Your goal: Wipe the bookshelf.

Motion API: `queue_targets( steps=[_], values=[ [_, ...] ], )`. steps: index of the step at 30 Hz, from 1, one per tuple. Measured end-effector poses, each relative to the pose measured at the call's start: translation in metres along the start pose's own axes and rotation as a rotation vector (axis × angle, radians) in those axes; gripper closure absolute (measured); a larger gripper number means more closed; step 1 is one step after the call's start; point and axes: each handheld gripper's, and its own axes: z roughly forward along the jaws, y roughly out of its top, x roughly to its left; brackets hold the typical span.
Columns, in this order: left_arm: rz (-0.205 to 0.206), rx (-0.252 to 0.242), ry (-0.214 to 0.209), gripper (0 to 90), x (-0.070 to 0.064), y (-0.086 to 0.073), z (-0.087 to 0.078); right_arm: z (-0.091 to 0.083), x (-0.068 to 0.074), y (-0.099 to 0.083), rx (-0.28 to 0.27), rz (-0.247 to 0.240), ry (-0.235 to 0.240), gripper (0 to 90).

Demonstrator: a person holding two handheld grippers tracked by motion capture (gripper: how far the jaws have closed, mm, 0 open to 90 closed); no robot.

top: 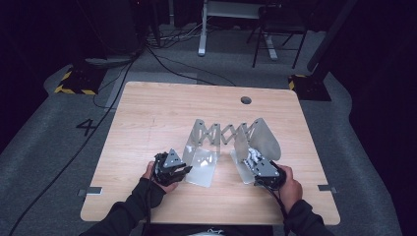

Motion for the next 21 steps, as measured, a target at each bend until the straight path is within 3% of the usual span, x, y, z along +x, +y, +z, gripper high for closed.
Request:
queue_targets(
  steps=[2, 4, 7, 10, 12, 16, 19, 21],
  values=[
    [-0.001, 0.001, -0.008, 72.8, 0.000, 0.000, 0.001, 0.007, 0.004, 0.003, -0.034, 0.046, 0.008, 77.7],
    [0.001, 0.004, -0.004, 72.8, 0.000, 0.000, 0.001, 0.008, 0.005, 0.008, -0.061, 0.057, -0.010, 77.7],
    [-0.001, 0.006, -0.010, 72.8, 0.000, 0.000, 0.001, -0.002, -0.001, 0.016, -0.146, 0.093, -0.058, 77.7],
    [-0.003, 0.005, -0.008, 72.8, 0.000, 0.000, 0.001, -0.008, -0.005, 0.016, -0.172, 0.104, -0.055, 77.7],
    [-0.001, 0.006, -0.009, 72.9, 0.000, 0.000, 0.001, -0.004, -0.003, 0.013, -0.141, 0.095, -0.014, 77.7],
    [-0.001, 0.005, -0.013, 72.8, 0.001, 0.000, 0.001, 0.009, 0.007, 0.009, -0.034, 0.013, 0.085, 77.7],
    [-0.003, 0.009, -0.008, 73.0, 0.000, 0.000, 0.001, 0.013, 0.011, 0.004, 0.033, -0.004, 0.139, 77.7],
    [-0.012, 0.010, -0.008, 73.2, -0.001, 0.000, 0.001, 0.010, 0.010, 0.002, 0.032, -0.004, 0.143, 77.7]
  ],
)
